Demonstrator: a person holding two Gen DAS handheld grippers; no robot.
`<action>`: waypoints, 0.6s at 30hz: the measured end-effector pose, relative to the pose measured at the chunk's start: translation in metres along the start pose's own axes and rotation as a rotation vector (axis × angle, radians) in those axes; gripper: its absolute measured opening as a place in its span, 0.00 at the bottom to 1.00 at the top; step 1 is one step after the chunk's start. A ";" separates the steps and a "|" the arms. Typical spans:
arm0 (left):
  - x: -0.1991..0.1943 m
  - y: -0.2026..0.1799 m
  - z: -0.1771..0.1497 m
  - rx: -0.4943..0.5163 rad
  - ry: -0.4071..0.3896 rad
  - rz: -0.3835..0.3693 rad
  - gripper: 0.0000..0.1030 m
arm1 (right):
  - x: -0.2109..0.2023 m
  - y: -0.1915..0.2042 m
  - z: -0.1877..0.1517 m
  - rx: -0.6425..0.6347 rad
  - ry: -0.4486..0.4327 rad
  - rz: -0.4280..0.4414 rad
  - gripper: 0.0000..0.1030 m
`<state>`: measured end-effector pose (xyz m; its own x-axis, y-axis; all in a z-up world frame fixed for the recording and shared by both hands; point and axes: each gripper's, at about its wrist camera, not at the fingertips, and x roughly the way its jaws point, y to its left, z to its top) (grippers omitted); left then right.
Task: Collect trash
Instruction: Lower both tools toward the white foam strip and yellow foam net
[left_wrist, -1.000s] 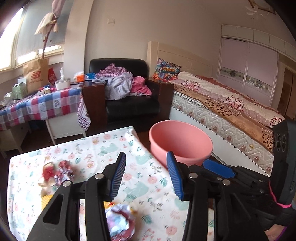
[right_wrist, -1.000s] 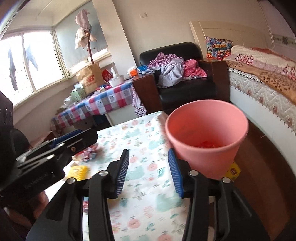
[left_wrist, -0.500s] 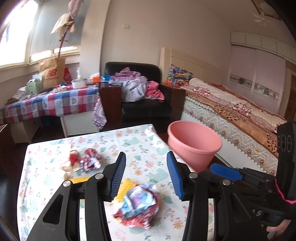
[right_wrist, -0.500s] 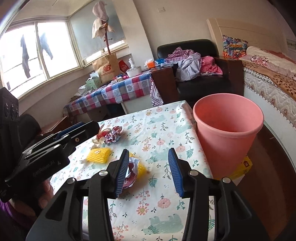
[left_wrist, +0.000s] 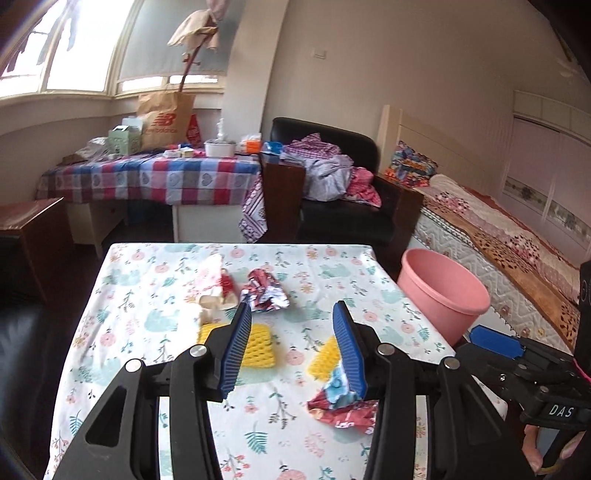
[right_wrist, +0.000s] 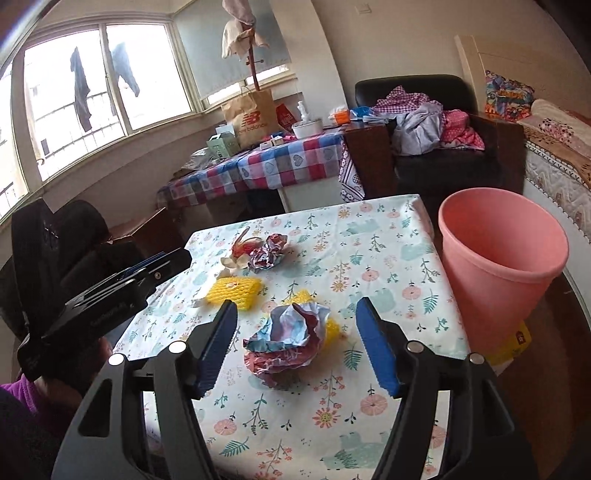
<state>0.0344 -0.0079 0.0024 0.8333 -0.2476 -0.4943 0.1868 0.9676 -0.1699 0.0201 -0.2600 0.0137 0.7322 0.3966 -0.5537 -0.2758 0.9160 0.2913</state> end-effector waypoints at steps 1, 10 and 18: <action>0.000 0.003 0.000 -0.010 0.000 0.006 0.44 | 0.002 0.002 0.000 -0.004 0.009 -0.006 0.65; -0.011 0.036 -0.011 -0.059 0.006 0.069 0.44 | 0.029 -0.001 0.005 -0.002 0.105 0.005 0.65; 0.010 0.066 -0.020 -0.102 0.097 0.136 0.44 | 0.049 -0.012 0.008 -0.010 0.127 0.000 0.65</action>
<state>0.0449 0.0523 -0.0309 0.7919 -0.1232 -0.5981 0.0177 0.9836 -0.1793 0.0642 -0.2516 -0.0106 0.6477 0.4000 -0.6484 -0.2825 0.9165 0.2833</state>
